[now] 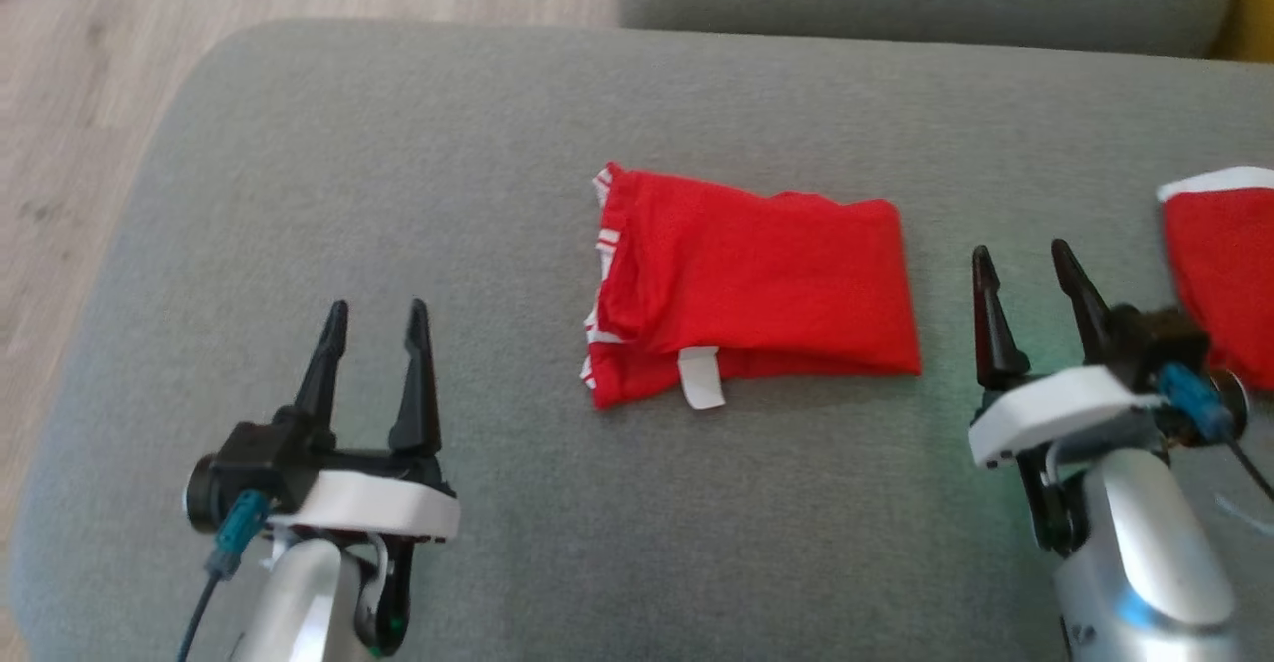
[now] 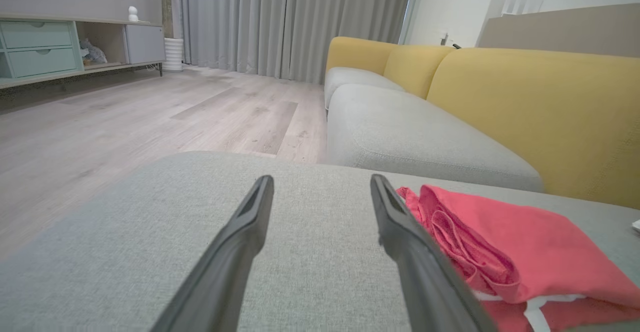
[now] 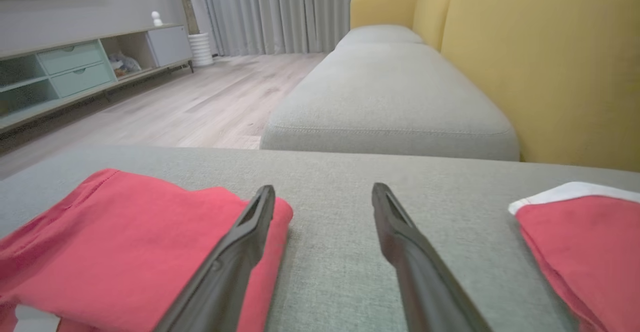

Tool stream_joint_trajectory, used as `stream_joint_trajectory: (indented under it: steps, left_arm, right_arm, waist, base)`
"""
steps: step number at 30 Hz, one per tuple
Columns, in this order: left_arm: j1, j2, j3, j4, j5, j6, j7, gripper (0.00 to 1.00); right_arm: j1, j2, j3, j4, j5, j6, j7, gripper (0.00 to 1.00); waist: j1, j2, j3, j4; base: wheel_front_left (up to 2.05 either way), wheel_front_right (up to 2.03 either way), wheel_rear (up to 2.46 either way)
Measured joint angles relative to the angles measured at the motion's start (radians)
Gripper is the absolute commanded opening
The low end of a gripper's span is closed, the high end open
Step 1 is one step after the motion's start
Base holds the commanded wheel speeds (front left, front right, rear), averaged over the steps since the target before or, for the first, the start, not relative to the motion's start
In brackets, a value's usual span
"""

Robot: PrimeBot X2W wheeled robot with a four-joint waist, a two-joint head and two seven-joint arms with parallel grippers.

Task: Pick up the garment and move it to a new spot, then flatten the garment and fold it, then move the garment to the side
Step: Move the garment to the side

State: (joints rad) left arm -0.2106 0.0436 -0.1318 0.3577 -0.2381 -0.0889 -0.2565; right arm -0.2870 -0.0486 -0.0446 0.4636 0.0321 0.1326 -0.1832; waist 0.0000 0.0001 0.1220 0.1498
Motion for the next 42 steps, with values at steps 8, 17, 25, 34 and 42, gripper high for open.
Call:
stream_joint_trajectory:
  steps: [8,17,25,34,42]
  left_arm:
    - [-0.039,-0.001,-0.035,0.014,-0.010,0.000,0.000,1.00]
    - [-0.052,-0.001,-0.059,0.021,-0.021,0.003,0.000,1.00]
    - [-0.052,-0.001,-0.058,0.023,-0.026,0.010,0.000,1.00]
    - [-0.051,-0.001,-0.053,0.023,-0.014,0.011,0.000,1.00]
    - [-0.047,-0.001,-0.038,0.021,-0.007,0.011,0.000,1.00]
  right_arm:
    - [-0.108,0.000,0.012,0.150,0.051,0.000,0.122,1.00]
    - [-0.176,-0.007,0.072,0.333,0.066,0.000,0.213,1.00]
    - [-0.220,-0.009,0.138,0.394,0.064,0.000,0.218,0.00]
    - [-0.215,-0.004,0.124,0.368,-0.071,0.000,0.147,0.00]
    - [-0.211,-0.069,0.143,0.242,-0.173,0.000,0.168,0.00]
  waist:
    - [0.0001,0.0000,0.045,0.069]
    - [-0.0001,0.0000,0.068,0.105]
    - [-0.0001,0.0000,0.056,0.089]
    - [0.0000,0.0000,0.016,0.024]
    - [-0.0001,0.0000,-0.023,-0.057]
  base:
    - [0.00,0.00,0.00]
    - [0.00,0.00,0.00]
    - [0.00,0.00,0.00]
    - [0.00,0.00,0.00]
    - [0.00,0.00,0.00]
